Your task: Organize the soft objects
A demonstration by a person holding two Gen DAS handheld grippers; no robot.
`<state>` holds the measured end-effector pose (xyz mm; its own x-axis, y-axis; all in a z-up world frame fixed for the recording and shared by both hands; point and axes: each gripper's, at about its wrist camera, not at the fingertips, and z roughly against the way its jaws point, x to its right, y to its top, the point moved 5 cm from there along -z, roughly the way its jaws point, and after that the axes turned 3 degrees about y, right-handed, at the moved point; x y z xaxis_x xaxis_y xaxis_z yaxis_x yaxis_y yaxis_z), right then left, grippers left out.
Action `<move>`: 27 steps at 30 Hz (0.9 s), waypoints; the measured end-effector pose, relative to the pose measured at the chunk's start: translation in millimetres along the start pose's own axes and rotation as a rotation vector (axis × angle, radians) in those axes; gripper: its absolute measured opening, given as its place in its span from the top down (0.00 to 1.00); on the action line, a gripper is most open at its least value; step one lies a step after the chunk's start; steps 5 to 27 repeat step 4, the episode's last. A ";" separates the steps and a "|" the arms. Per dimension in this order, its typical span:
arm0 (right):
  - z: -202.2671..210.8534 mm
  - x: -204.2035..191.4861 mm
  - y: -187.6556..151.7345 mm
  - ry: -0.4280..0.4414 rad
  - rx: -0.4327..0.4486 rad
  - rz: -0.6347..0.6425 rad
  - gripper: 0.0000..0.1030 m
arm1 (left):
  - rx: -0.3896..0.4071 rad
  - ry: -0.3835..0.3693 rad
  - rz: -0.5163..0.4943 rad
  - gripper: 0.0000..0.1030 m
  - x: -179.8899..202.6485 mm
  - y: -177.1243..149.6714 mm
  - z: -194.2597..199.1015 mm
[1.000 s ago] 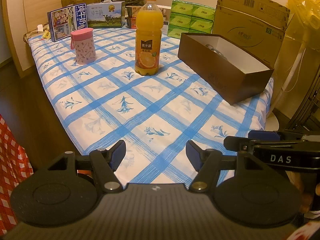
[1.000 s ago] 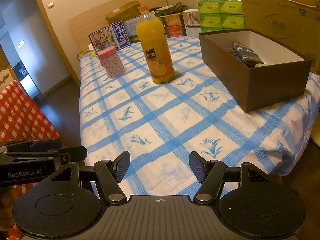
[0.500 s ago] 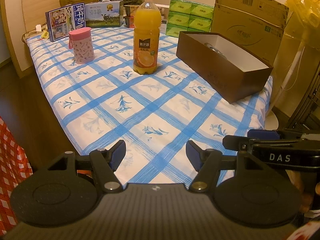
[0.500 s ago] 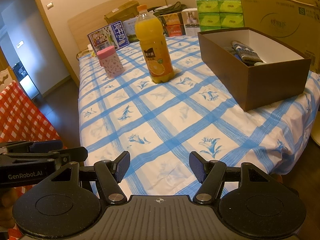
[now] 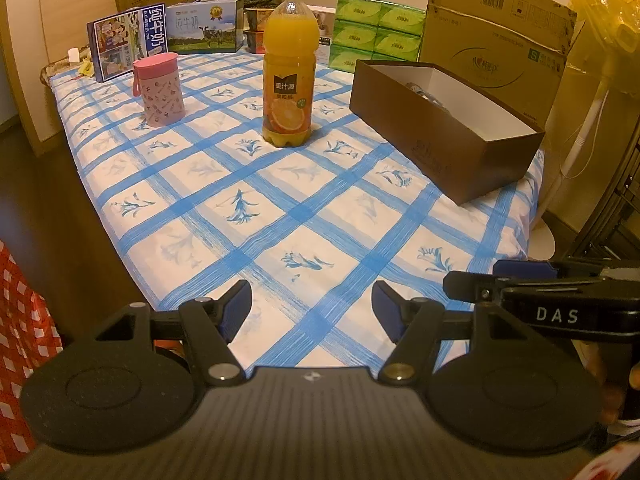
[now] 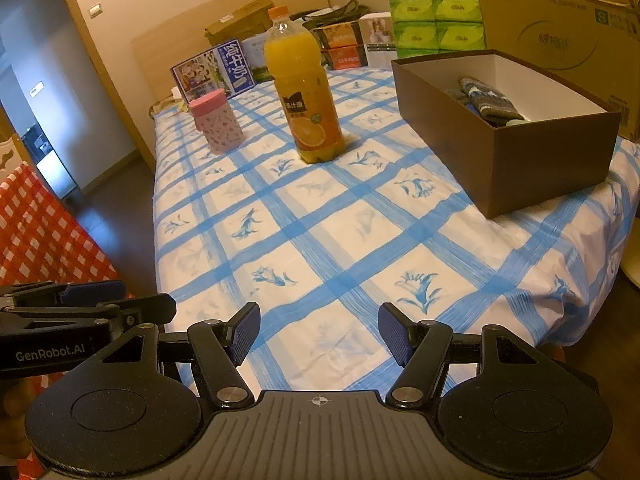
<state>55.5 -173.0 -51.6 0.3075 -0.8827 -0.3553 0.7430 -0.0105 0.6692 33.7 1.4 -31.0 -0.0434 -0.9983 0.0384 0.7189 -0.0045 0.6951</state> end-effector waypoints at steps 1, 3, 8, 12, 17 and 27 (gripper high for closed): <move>-0.6 0.4 0.3 -0.001 -0.001 -0.002 0.37 | 0.000 0.000 -0.002 0.38 -0.4 0.1 0.0; -1.1 0.9 -0.5 -0.003 -0.003 -0.005 0.37 | -0.002 0.000 -0.003 0.38 -1.0 0.4 -1.4; -2.1 1.7 0.2 -0.004 -0.005 -0.007 0.37 | -0.007 -0.002 -0.001 0.38 -2.6 1.5 -2.8; -2.1 1.7 0.2 -0.004 -0.005 -0.007 0.37 | -0.007 -0.002 -0.001 0.38 -2.6 1.5 -2.8; -2.1 1.7 0.2 -0.004 -0.005 -0.007 0.37 | -0.007 -0.002 -0.001 0.38 -2.6 1.5 -2.8; -2.1 1.7 0.2 -0.004 -0.005 -0.007 0.37 | -0.007 -0.002 -0.001 0.38 -2.6 1.5 -2.8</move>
